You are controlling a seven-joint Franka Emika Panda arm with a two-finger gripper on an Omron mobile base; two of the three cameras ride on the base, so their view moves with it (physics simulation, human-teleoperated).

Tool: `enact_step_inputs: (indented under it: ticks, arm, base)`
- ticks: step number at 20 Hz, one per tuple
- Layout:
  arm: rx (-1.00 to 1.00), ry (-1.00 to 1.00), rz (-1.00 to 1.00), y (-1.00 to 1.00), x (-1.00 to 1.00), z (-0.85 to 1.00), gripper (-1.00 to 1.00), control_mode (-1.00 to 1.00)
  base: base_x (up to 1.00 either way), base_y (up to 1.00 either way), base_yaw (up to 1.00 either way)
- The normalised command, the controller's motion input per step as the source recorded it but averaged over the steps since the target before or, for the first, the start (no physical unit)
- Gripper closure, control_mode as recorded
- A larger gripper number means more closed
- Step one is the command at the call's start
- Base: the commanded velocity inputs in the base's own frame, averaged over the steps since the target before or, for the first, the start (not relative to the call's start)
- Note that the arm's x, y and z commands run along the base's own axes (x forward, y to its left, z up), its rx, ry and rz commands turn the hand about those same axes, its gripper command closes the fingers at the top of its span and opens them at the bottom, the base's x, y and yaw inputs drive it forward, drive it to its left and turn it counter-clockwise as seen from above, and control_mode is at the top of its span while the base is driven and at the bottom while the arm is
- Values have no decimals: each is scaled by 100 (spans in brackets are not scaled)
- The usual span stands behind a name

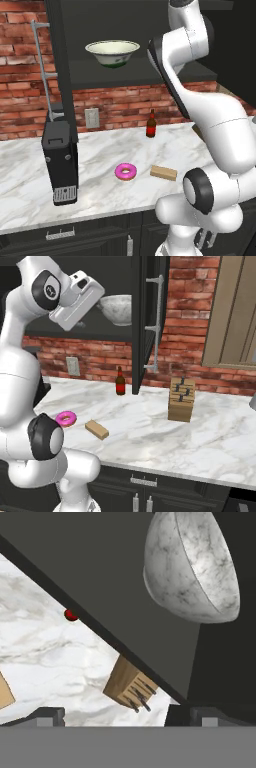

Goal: Pick both bowls and place them on the counter. Then place the cream cheese stick in one bowl and place the donut in the other bowl.

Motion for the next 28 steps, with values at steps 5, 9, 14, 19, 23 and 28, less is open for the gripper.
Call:
enact_step_inputs:
  ticks: [5,9,14,19,23,28]
  arm:
    - [0,0,0,-3,20,0,-100,-100]
    - [0,0,0,-2,18,0,-100,-100]
    - [0,0,0,-3,20,0,-100,-100]
    - [0,0,0,-2,19,0,-100,-100]
    - [0,0,0,-2,22,0,-100,-100]
    - [-2,0,-1,-1,23,-8,-100,-100]
  base:
    - [0,0,0]
    - [0,0,0]
    - [0,0,0]
    - [0,0,0]
    - [0,0,0]
    - [0,0,0]
